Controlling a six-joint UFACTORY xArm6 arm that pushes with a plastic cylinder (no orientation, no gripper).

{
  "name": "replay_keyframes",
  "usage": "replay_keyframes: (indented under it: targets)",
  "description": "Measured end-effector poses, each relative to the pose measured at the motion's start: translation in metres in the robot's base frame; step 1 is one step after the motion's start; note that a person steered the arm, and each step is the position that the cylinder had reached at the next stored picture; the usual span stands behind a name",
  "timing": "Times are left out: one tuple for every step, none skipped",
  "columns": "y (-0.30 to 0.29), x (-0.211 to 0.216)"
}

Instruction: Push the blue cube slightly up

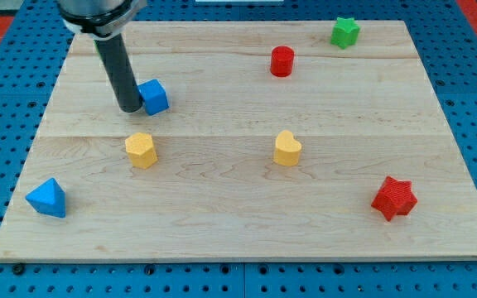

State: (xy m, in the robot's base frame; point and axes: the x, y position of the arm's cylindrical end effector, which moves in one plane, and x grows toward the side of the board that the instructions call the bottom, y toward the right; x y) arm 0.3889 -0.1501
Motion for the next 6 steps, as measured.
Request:
replay_keyframes:
  targets:
    - [0.004,0.024]
    - [0.033,0.028]
    - [0.038,0.001]
    - [0.017,-0.016]
    - [0.032,-0.022]
    - [0.037,-0.027]
